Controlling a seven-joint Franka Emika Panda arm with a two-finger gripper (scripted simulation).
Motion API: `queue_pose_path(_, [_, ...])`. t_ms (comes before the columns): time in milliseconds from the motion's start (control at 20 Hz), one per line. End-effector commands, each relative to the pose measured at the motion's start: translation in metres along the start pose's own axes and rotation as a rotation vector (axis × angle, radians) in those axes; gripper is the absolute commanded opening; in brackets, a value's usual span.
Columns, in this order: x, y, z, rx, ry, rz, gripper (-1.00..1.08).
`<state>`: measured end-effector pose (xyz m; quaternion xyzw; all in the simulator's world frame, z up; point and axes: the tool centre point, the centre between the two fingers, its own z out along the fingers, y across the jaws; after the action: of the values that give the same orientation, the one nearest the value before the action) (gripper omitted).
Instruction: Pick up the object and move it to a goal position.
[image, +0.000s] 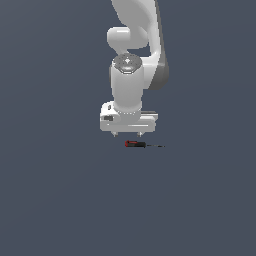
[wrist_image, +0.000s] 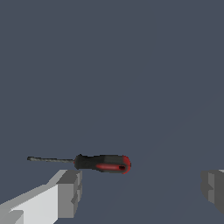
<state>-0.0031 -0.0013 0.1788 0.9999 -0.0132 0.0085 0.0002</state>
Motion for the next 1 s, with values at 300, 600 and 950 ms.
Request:
queue_pose_path(300, [0.000,0.002,0.005,-0.010,-0.001,-0.032,1.00])
queue_pose_path(600, [0.000,0.003,0.008,-0.016,-0.001,-0.044,1.00])
queue_pose_path(950, [-0.001,0.001,0.011,-0.017,-0.003,-0.088,1.00])
